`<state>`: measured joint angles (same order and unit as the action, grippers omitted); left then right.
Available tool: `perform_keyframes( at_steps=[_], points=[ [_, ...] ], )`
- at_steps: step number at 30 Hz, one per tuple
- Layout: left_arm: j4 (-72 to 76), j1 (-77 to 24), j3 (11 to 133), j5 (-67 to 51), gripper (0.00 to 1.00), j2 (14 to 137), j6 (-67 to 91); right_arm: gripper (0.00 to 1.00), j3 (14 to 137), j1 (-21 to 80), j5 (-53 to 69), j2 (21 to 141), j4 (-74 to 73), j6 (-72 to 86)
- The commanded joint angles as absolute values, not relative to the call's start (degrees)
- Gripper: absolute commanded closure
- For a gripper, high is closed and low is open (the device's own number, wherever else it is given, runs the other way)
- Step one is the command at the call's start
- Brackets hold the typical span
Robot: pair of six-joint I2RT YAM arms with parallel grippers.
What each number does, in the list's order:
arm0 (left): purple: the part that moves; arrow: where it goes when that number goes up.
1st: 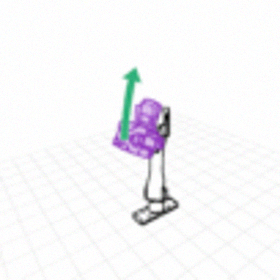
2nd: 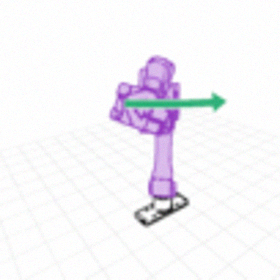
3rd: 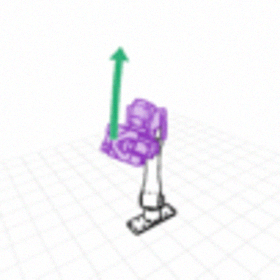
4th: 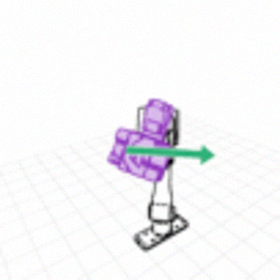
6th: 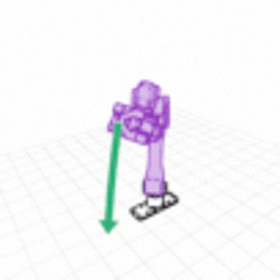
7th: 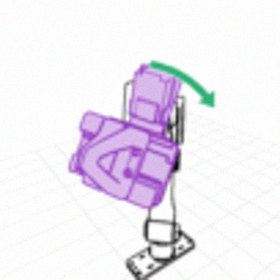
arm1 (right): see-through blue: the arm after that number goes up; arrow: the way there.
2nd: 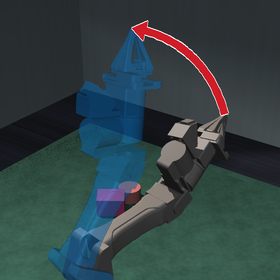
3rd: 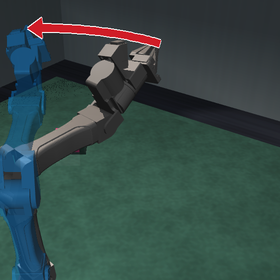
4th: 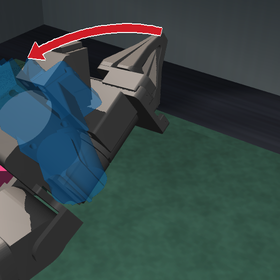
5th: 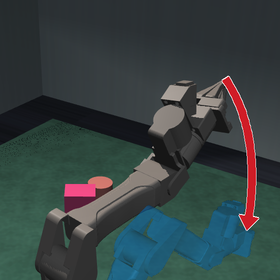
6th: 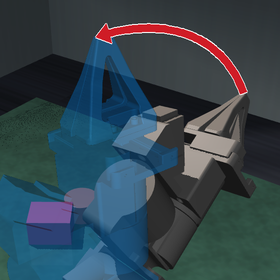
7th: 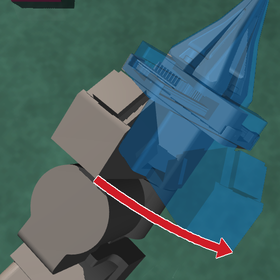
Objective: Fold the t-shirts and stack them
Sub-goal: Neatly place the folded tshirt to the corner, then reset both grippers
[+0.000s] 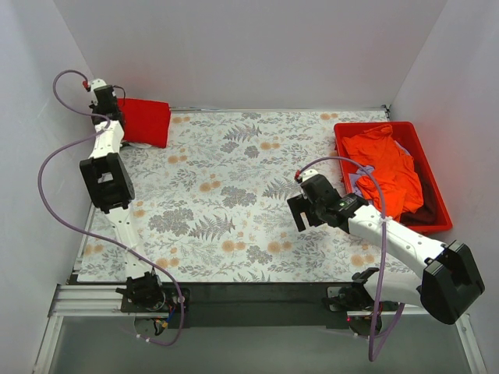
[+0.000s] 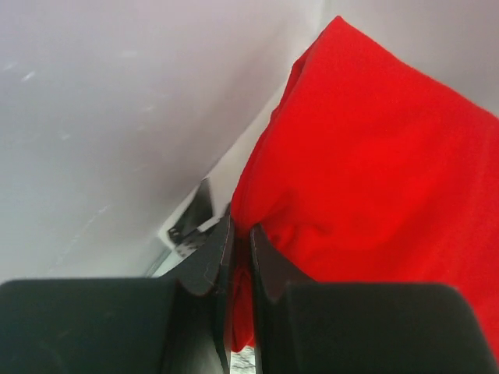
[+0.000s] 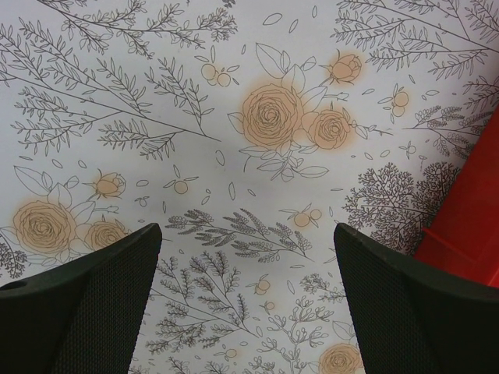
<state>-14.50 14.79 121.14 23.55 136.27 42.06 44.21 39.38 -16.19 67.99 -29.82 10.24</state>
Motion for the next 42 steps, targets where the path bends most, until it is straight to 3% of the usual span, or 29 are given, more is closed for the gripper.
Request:
perform_keyframes(
  at_steps=[1, 15, 17, 18, 19, 24, 33, 42],
  points=[
    [-10.7, 18.1, 119.5, 25.7, 1.0, 132.6, 45.1, 0.03, 46.6, 39.1, -16.5, 68.3, -30.4, 9.7],
    [-7.3, 20.3, 121.1, 26.7, 0.99, 137.3, 42.9, 0.03, 46.5, 38.9, -16.2, 69.2, -30.7, 9.8],
    [-7.3, 20.2, 121.4, 26.8, 0.88, 137.6, 43.1, 0.03, 46.4, 38.9, -16.1, 69.2, -30.8, 9.9],
    [-7.3, 20.1, 121.3, 26.6, 0.7, 137.5, 43.7, 0.03, 46.5, 38.9, -16.0, 69.3, -30.8, 10.1],
    [-7.3, 20.1, 120.9, 25.8, 0.59, 137.1, 43.9, 0.04, 46.5, 38.8, -16.0, 69.2, -30.8, 10.2],
    [-7.2, 19.7, 118.5, 23.6, 0.25, 133.0, 45.8, 0.03, 46.8, 38.8, -15.6, 68.6, -30.8, 11.0],
    [-7.4, 15.2, 108.6, 16.1, 0.17, 116.0, 52.4, 0.03, 46.5, 38.7, -17.2, 60.3, -31.7, 12.3],
    [-10.9, 3.6, 84.3, 4.7, 0.16, 88.4, 65.5, 0.02, 46.8, 38.3, -20.1, 48.4, -32.5, 14.8]
  ],
)
